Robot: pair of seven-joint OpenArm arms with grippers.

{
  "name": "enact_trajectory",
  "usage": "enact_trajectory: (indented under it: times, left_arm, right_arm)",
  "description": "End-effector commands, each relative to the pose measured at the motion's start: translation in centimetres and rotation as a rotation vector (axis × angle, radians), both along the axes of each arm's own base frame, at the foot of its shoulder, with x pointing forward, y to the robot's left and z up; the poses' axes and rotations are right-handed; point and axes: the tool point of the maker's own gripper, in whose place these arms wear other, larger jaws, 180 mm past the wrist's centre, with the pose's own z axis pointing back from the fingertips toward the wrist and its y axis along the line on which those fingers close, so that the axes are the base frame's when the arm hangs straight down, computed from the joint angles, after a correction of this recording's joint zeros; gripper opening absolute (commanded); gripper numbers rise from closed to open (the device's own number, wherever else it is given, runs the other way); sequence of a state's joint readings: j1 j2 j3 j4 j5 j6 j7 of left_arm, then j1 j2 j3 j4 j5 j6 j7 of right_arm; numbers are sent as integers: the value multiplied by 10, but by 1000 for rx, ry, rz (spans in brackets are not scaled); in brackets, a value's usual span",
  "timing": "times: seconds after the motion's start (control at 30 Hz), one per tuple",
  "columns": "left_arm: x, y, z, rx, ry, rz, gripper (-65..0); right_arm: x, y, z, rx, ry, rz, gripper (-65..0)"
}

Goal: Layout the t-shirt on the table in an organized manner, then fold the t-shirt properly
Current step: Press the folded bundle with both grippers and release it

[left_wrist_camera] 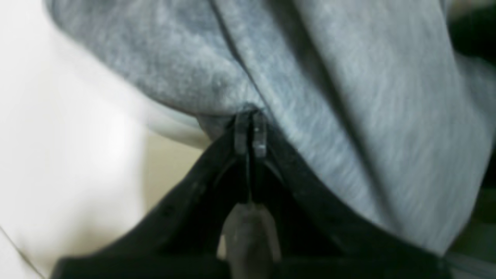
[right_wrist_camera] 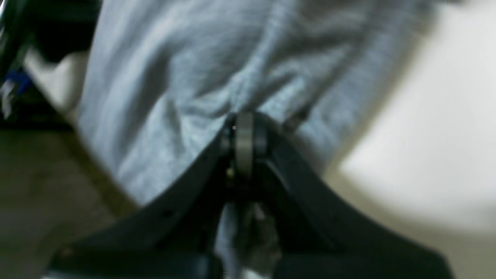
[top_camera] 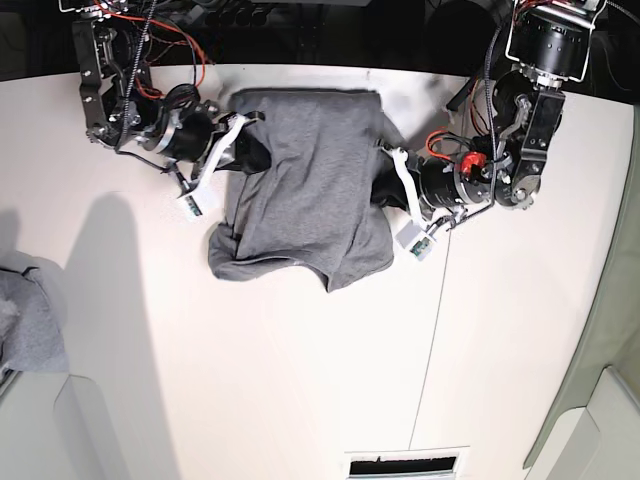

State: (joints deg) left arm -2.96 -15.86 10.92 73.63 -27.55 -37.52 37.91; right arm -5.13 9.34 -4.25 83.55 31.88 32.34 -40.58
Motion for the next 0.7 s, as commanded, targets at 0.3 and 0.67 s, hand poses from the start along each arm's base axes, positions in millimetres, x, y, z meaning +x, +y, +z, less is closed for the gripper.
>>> enact_trajectory:
  times: [0.3,0.67]
  left_arm:
    - [33,23,30,-13,-55,31,-650]
    - [19,41,68,-98,-89,38,-650]
  right_arm:
    - [29,-10,14,-11,-80,-54,-650]
    - [37,-59,22,-11,-69,-142,-650]
